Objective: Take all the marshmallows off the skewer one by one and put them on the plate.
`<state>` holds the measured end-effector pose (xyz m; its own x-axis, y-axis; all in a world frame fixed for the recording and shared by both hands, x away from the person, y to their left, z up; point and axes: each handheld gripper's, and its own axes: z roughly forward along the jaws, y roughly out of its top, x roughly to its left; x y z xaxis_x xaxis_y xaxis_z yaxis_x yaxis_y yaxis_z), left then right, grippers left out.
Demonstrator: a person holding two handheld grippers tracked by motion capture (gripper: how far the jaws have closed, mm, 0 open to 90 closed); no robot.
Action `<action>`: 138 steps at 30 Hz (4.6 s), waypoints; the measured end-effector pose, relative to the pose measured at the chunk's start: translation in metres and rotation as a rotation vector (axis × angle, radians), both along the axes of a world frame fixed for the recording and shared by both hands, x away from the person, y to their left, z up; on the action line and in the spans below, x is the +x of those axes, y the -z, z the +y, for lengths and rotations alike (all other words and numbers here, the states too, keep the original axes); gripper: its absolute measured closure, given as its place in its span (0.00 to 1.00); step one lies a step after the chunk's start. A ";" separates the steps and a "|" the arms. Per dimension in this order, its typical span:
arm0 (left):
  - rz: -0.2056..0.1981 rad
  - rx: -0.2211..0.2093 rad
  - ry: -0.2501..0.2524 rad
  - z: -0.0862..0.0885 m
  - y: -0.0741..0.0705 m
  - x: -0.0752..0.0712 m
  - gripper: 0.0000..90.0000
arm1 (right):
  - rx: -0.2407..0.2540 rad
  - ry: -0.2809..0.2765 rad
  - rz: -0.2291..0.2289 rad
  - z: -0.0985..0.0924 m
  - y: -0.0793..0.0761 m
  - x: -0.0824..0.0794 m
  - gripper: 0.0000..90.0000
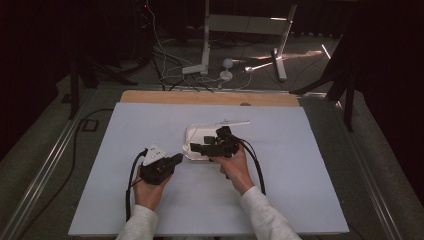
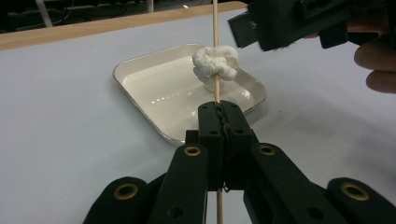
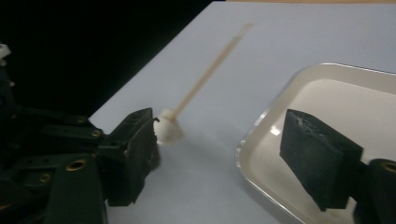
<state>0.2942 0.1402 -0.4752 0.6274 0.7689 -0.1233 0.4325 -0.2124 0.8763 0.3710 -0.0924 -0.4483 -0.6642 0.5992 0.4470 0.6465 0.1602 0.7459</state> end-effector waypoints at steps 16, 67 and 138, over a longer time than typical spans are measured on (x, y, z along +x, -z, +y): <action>-0.031 -0.008 0.020 -0.004 -0.002 -0.002 1.00 | 0.098 -0.057 0.133 0.025 0.009 -0.003 0.76; -0.046 0.065 -0.017 0.006 -0.003 -0.002 1.00 | 0.032 0.157 -0.018 -0.038 -0.042 0.027 0.90; -0.021 0.007 -0.030 0.004 -0.004 0.000 0.99 | -0.184 0.170 -0.062 -0.053 0.024 0.013 0.08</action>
